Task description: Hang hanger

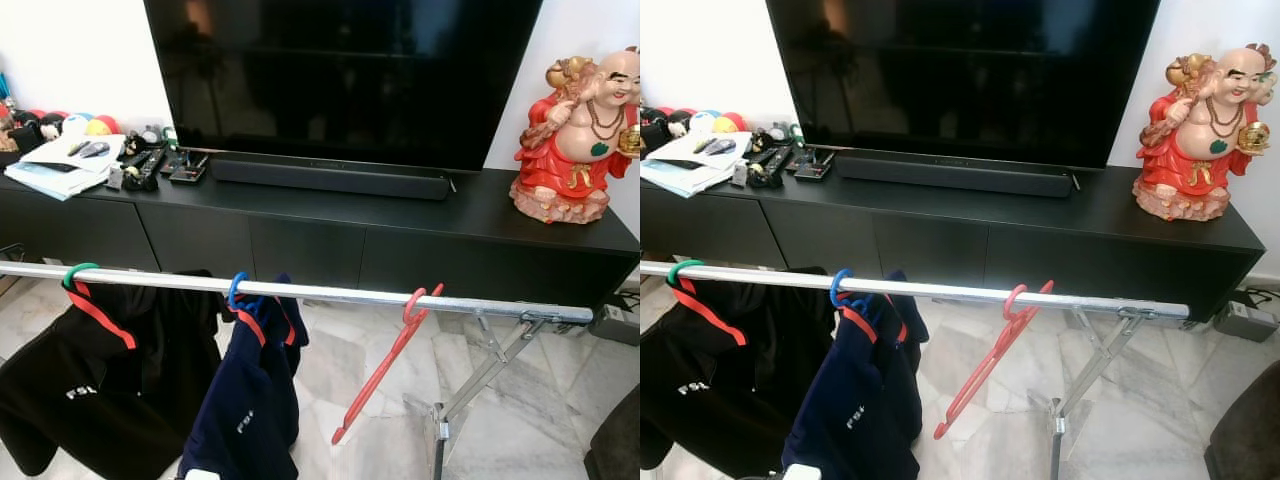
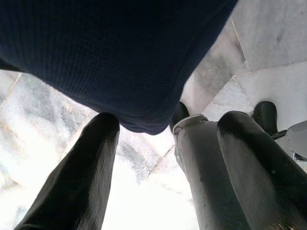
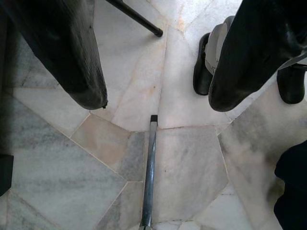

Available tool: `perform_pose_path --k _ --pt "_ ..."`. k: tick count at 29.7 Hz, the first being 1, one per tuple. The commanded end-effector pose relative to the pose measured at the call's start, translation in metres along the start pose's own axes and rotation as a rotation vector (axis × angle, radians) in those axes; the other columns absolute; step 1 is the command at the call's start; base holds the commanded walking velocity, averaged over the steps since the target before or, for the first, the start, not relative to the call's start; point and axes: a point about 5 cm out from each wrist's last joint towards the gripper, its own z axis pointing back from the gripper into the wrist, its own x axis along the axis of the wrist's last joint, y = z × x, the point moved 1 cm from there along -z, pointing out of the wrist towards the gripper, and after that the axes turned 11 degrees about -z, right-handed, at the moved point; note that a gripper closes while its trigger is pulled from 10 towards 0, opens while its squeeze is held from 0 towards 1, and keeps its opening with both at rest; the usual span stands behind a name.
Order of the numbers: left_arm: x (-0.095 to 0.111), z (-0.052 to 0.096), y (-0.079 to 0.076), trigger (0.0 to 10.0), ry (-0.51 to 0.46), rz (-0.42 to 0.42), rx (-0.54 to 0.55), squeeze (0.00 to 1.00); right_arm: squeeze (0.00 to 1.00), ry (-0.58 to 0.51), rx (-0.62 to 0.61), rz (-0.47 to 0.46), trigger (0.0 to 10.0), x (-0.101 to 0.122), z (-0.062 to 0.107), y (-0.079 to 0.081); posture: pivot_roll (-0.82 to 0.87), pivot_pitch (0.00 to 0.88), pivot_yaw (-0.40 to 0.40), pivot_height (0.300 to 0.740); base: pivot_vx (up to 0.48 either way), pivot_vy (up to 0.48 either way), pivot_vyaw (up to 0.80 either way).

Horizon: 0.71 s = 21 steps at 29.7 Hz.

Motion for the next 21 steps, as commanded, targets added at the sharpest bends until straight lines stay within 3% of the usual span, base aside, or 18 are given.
perform_pose_path --k 1,7,8,9,21 --pt "-0.007 0.001 0.0 10.0 0.024 0.001 0.002 0.0 0.0 0.001 -0.004 -0.015 10.0 -0.003 0.001 -0.002 0.0 0.0 -0.021 0.74 0.0 0.0 0.0" --pt "-0.007 0.001 0.0 10.0 0.023 0.001 0.003 0.0 0.0 0.001 -0.005 -0.022 10.0 -0.003 0.001 -0.003 0.0 0.0 0.0 0.74 0.0 0.0 0.0" --pt "-0.005 0.001 0.008 10.0 0.02 -0.019 0.01 0.0 0.0 0.006 0.007 -0.056 10.0 -0.008 -0.002 0.027 0.02 0.0 0.027 0.74 0.0 0.0 0.0" --pt "-0.003 0.001 0.011 10.0 0.017 -0.029 0.013 0.0 0.0 0.009 0.011 -0.07 10.0 -0.009 -0.003 0.04 0.02 0.0 0.026 0.74 0.0 0.0 0.0" --pt "-0.004 0.001 0.012 10.0 0.018 -0.007 0.019 0.0 0.0 0.009 0.005 -0.068 10.0 -0.008 -0.003 0.039 0.02 0.006 0.023 0.74 0.0 0.0 0.0"
